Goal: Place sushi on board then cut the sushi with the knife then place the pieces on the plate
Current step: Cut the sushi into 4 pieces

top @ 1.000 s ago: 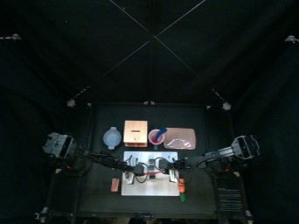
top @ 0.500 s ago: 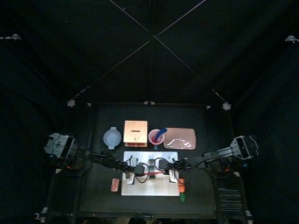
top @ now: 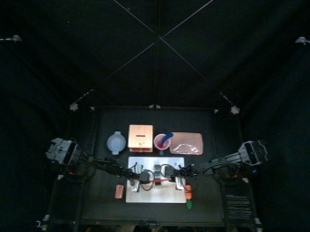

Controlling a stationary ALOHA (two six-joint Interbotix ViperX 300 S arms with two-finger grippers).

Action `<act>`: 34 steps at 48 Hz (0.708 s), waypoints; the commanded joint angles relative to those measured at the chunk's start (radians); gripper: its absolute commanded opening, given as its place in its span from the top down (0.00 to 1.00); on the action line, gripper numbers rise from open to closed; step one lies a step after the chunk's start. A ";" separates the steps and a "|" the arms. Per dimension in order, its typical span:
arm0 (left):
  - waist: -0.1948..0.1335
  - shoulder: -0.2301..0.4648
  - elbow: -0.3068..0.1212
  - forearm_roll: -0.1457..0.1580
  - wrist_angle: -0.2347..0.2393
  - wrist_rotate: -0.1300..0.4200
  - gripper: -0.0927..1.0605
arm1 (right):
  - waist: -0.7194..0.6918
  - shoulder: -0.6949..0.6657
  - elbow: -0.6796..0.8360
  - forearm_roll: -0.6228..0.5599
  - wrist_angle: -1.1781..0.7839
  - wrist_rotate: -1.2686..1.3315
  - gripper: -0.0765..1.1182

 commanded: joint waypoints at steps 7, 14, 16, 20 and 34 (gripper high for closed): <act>-0.020 0.011 -0.021 0.000 -0.003 0.003 0.55 | -0.006 -0.002 -0.009 -0.002 -0.002 0.005 0.68; -0.018 0.012 -0.020 0.000 -0.002 0.003 0.55 | -0.008 0.000 -0.006 0.002 -0.003 0.006 0.68; -0.018 0.014 -0.020 0.000 0.002 0.003 0.55 | -0.008 0.002 -0.006 0.002 -0.003 0.006 0.68; -0.017 0.014 -0.021 0.000 0.002 0.005 0.55 | -0.006 0.002 -0.009 -0.002 -0.003 0.006 0.68; -0.018 -0.021 -0.021 0.003 0.003 0.008 0.55 | -0.012 -0.035 -0.017 -0.018 -0.002 0.005 0.68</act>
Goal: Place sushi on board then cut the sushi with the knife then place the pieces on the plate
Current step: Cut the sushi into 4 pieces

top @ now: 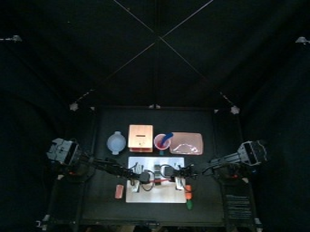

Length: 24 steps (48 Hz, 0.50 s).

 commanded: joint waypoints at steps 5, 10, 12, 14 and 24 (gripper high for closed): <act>-0.018 -0.032 -0.015 0.006 -0.003 0.006 0.55 | -0.011 -0.041 -0.015 -0.005 -0.002 0.005 0.68; -0.017 -0.032 -0.015 0.011 -0.003 0.006 0.55 | -0.012 -0.041 -0.015 -0.006 -0.002 0.005 0.68; -0.017 -0.032 -0.015 0.012 -0.003 0.006 0.55 | -0.012 -0.041 -0.014 -0.006 -0.002 0.005 0.68; -0.017 -0.029 -0.014 0.014 -0.003 0.006 0.55 | -0.014 -0.040 -0.014 -0.006 -0.002 0.005 0.68; -0.017 -0.021 -0.011 0.014 -0.005 0.006 0.55 | -0.014 -0.028 -0.012 -0.006 -0.003 0.005 0.68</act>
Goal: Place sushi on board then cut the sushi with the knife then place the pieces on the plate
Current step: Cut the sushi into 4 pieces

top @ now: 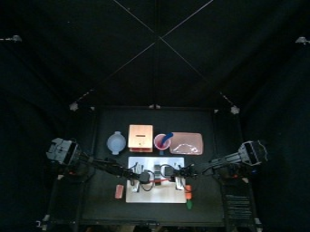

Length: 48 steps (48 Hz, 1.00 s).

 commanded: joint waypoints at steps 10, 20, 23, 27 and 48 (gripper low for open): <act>-0.015 -0.012 -0.009 0.005 -0.003 0.005 0.55 | -0.014 -0.020 -0.008 -0.003 -0.005 0.006 0.68; -0.008 -0.008 -0.008 0.005 -0.003 0.005 0.55 | -0.015 -0.018 -0.012 -0.005 -0.006 0.006 0.68; -0.008 -0.006 -0.008 0.005 -0.005 0.005 0.55 | -0.015 -0.017 -0.009 -0.005 -0.006 0.006 0.68; -0.003 -0.002 -0.008 0.005 -0.003 0.005 0.55 | -0.015 -0.014 -0.008 -0.005 -0.005 0.006 0.68; 0.008 0.017 -0.003 0.003 -0.003 0.005 0.55 | -0.009 0.021 -0.009 0.005 -0.006 0.006 0.68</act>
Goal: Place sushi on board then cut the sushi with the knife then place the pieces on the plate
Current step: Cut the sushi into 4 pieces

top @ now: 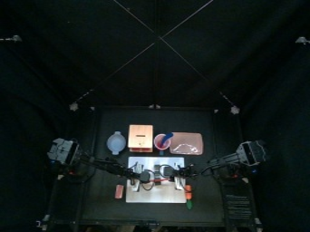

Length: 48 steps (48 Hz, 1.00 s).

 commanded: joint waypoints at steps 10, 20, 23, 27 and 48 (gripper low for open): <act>-0.011 0.031 -0.008 -0.003 -0.003 -0.003 0.55 | 0.005 0.043 -0.021 0.038 -0.012 0.006 0.68; -0.029 0.055 -0.012 -0.037 -0.003 -0.003 0.55 | 0.037 0.095 -0.037 0.074 -0.034 0.006 0.68; -0.032 0.057 -0.012 -0.049 -0.003 -0.003 0.55 | 0.046 0.107 -0.043 0.084 -0.035 0.006 0.68; -0.040 0.055 -0.014 -0.061 -0.003 -0.003 0.55 | 0.057 0.112 -0.048 0.092 -0.035 0.006 0.68; -0.064 0.026 -0.026 -0.072 -0.003 0.000 0.52 | 0.078 0.066 -0.058 0.107 -0.025 0.005 0.68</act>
